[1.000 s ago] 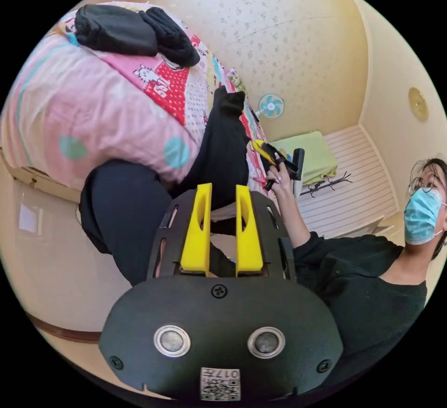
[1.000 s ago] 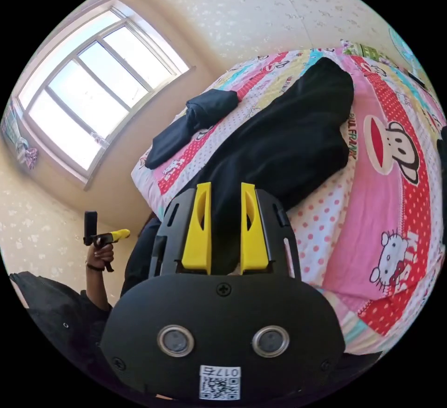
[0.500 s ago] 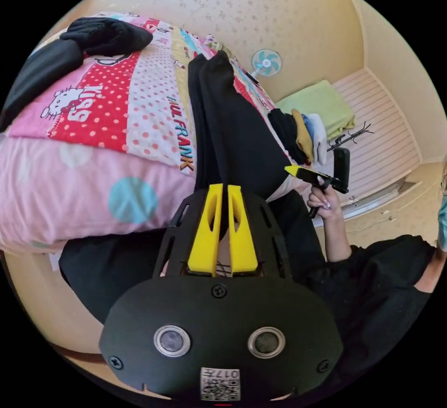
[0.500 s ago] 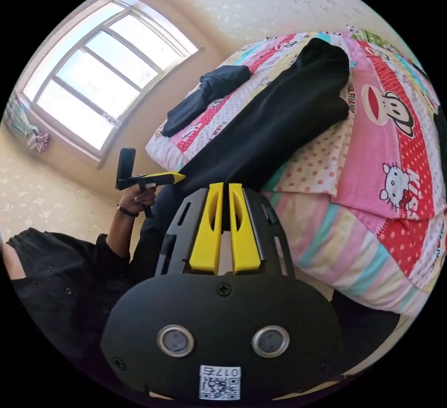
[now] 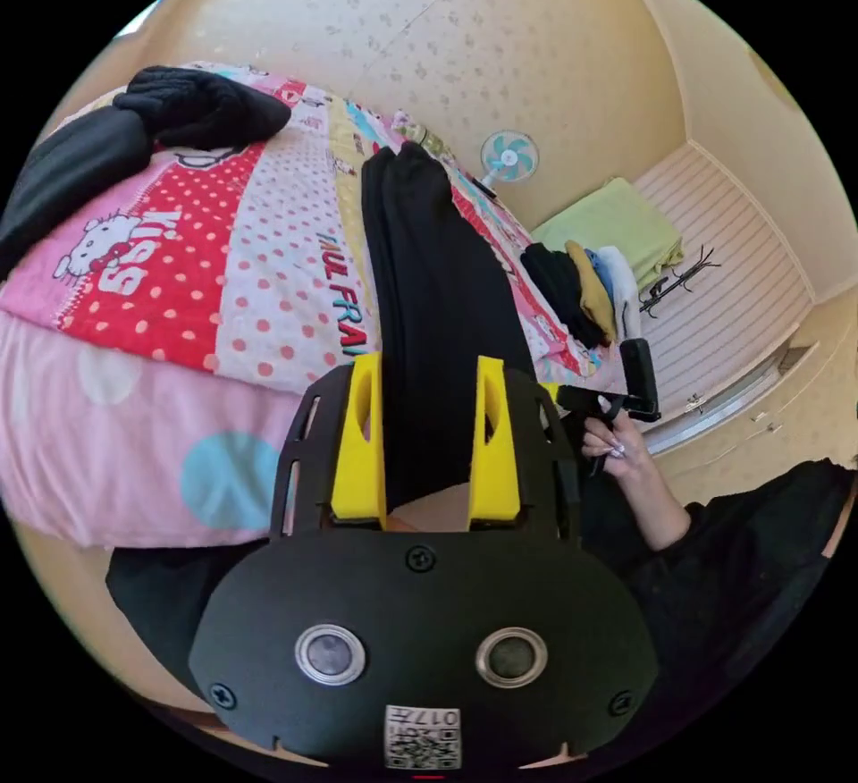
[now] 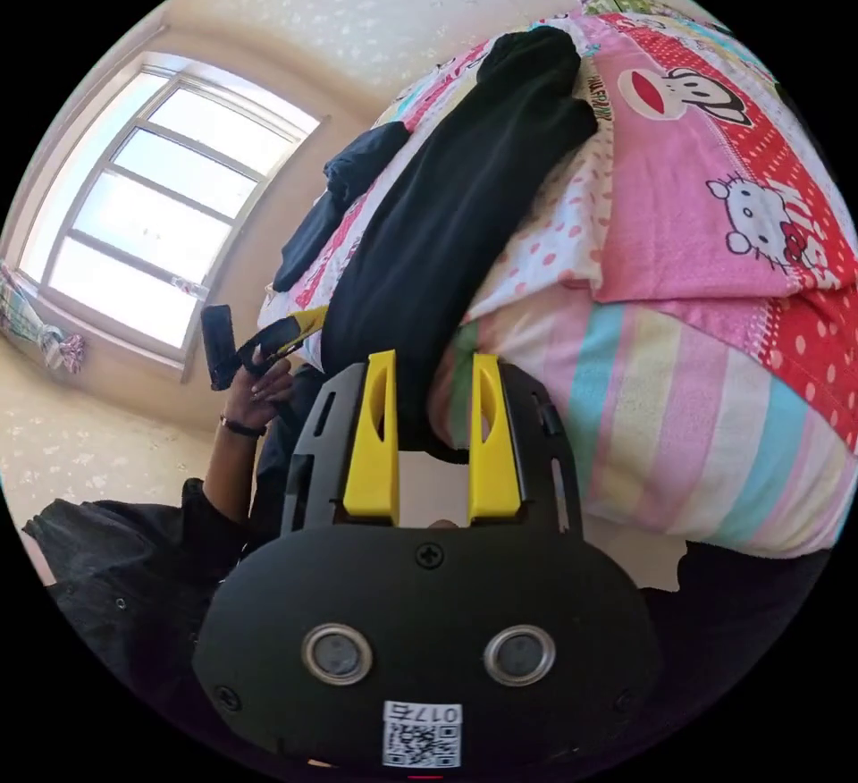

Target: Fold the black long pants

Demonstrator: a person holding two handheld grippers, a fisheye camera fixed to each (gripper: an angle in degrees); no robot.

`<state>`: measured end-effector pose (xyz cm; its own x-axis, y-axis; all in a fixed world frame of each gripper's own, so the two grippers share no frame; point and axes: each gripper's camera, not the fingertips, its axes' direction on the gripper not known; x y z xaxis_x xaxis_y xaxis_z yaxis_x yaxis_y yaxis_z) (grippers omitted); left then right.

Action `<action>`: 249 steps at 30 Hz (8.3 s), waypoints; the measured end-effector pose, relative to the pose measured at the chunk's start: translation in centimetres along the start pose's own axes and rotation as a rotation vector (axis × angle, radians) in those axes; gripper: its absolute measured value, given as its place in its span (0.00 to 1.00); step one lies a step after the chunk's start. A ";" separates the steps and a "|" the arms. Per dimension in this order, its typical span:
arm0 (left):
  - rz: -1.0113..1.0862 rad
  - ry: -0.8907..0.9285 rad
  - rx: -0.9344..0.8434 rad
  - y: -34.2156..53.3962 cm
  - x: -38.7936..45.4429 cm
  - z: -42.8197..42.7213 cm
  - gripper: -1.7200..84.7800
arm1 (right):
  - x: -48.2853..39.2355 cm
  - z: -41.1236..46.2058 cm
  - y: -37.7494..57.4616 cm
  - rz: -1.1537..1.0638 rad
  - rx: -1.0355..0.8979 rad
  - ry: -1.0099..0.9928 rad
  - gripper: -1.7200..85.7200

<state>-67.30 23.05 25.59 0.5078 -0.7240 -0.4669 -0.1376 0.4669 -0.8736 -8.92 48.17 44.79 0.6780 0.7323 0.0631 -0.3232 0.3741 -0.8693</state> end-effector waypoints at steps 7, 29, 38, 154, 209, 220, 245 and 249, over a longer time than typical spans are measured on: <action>0.073 0.145 -0.305 3.2 4.3 -1.4 0.08 | 0.9 -4.6 2.4 -0.105 -0.318 -0.034 0.05; 0.338 0.058 0.235 6.5 0.3 -1.6 0.15 | -4.0 5.2 -18.9 -0.130 -0.042 0.136 0.15; 0.321 0.004 0.163 5.1 0.2 -2.7 0.11 | -1.6 15.3 -27.5 -0.066 -0.101 0.271 0.09; 0.245 0.700 0.456 -15.2 29.4 -26.1 0.07 | -41.7 -44.7 -30.4 -0.514 0.648 0.098 0.04; 0.423 -0.542 0.061 -3.7 11.1 29.5 0.14 | -12.1 -1.1 -28.7 -0.187 0.106 0.360 0.11; 0.460 -0.392 0.228 -7.7 14.6 22.1 0.10 | -6.7 -14.4 -5.3 0.144 0.308 -0.036 0.12; 0.281 -0.083 -0.142 -18.3 -2.6 24.9 0.04 | -3.2 -21.4 3.6 0.358 0.655 -0.558 0.26; 0.285 -0.088 -0.139 -18.5 -2.9 23.8 0.04 | -2.9 -23.1 3.9 0.369 0.701 -0.578 0.27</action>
<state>-46.01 28.57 46.34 0.5029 -0.5250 -0.6867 -0.3964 0.5659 -0.7229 3.12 34.36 29.90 0.0885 0.9671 0.2383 -0.8955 0.1820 -0.4061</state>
